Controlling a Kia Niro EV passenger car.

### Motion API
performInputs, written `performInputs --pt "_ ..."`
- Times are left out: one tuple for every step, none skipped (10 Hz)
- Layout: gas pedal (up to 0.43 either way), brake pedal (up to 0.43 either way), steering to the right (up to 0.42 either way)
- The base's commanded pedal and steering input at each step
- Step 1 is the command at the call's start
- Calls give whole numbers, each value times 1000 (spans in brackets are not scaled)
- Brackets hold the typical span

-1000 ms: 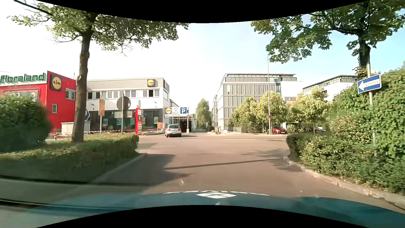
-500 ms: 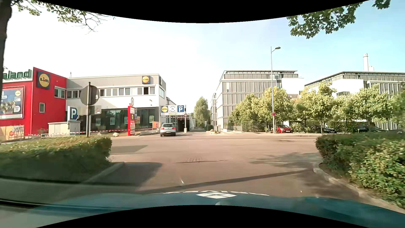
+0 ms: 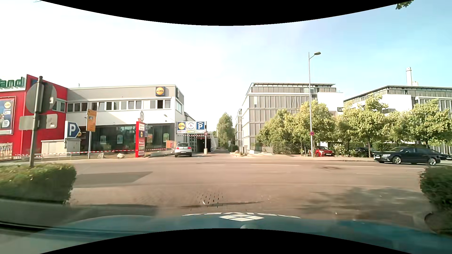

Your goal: Follow the waypoints while adhering to traffic rules and regulations

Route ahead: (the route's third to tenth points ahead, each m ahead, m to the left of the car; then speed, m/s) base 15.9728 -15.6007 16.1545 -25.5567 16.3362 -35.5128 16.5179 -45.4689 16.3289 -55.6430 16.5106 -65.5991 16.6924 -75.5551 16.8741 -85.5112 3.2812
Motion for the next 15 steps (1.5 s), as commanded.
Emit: performInputs --pt "0 140 0" --pt "0 159 0" --pt "0 165 0" --pt "0 171 2" --pt "0 165 5" --pt "0 134 6" --pt "0 122 8" --pt "0 122 9" --pt "0 49 14" --pt "0 0 19" --pt "0 0 25" --pt "0 0 28" --pt "0 0 35" --pt "0 0 53" --pt "0 0 77"
